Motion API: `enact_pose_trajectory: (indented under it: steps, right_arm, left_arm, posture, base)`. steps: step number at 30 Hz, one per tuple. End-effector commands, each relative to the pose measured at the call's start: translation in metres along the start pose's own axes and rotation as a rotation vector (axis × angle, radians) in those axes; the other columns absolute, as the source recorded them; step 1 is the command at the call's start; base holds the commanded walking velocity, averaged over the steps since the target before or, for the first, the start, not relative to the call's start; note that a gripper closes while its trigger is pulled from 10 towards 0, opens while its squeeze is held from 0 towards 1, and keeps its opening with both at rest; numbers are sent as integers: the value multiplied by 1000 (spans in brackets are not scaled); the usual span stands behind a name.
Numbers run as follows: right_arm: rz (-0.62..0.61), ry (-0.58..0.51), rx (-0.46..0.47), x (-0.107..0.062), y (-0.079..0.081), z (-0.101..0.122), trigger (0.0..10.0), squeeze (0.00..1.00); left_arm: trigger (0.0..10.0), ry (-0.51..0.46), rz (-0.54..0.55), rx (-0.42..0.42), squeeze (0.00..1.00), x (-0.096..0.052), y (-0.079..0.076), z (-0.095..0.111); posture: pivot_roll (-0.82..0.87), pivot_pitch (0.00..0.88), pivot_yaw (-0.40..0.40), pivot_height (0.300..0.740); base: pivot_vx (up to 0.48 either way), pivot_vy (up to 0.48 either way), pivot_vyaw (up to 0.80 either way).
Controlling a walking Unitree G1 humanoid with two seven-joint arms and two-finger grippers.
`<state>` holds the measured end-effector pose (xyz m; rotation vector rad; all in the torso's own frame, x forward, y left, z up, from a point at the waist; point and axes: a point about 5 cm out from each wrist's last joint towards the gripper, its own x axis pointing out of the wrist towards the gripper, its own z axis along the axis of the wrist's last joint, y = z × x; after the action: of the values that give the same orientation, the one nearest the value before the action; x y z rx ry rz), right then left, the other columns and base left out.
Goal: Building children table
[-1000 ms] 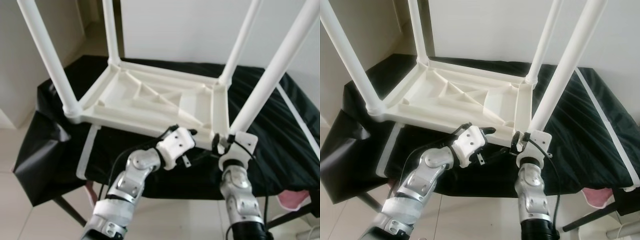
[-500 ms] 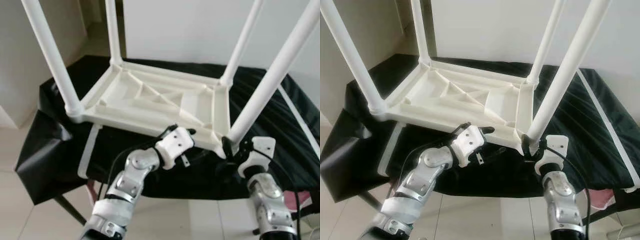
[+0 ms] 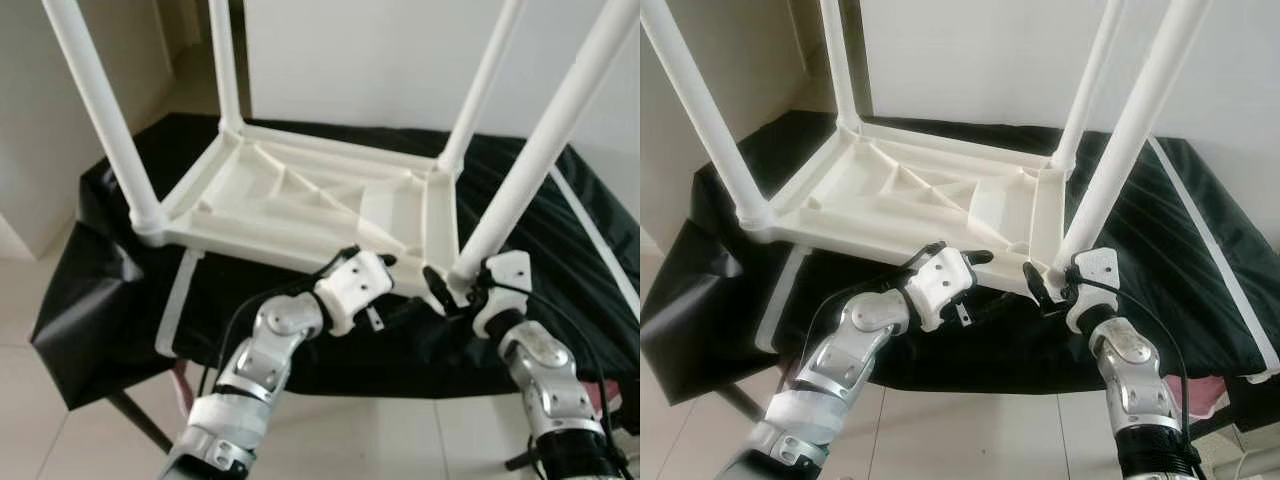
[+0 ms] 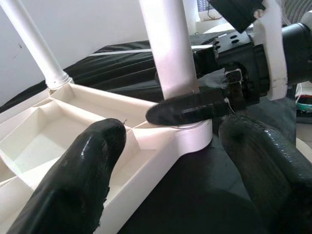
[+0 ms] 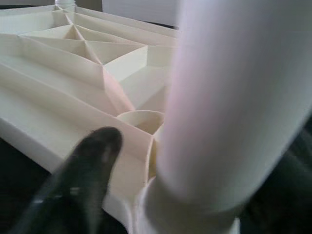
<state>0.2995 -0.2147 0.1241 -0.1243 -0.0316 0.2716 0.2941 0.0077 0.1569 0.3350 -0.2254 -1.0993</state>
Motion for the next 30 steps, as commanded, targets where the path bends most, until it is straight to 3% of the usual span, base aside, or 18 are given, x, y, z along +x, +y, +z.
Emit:
enact_pose_trajectory:
  steps: [1, 13, 14, 18, 22, 30]
  right_arm:
    - [40, 36, 8, -1, 5, -9, 0, 0]
    - [8, 57, 36, -6, -4, -15, 0, 0]
    - [-12, 61, 47, -7, -3, -16, 10000, 0]
    - [-92, 80, 66, -5, 0, -17, 10000, 0]
    - [-252, 104, 97, 0, 11, -17, 10000, 0]
    - [-390, 109, 143, 1, 15, -18, 10000, 0]
  left_arm:
    - [10000, 1, 118, -7, 0, 2, 4, 0]
    - [10000, 4, 124, -7, 0, 1, 6, 0]
    - [10000, 3, 123, -7, 0, 1, 7, 0]
    - [10000, 1, 119, -7, 0, 2, 7, 0]
    - [10000, 4, 114, -13, 0, 3, 5, -1]
    - [10000, 4, 115, -16, 0, 3, 4, -2]
  posture:
    - [-23, 0, -61, 740]
    - [-33, 0, -51, 740]
    - [-35, 0, -49, 740]
    - [-41, 0, -47, 740]
    - [-45, 0, -46, 740]
    - [-46, 0, -48, 740]
  base:
    - [0, 0, 0]
    - [0, 0, 0]
    - [0, 0, 0]
    - [0, 0, 0]
    - [0, 0, 0]
    - [0, 0, 0]
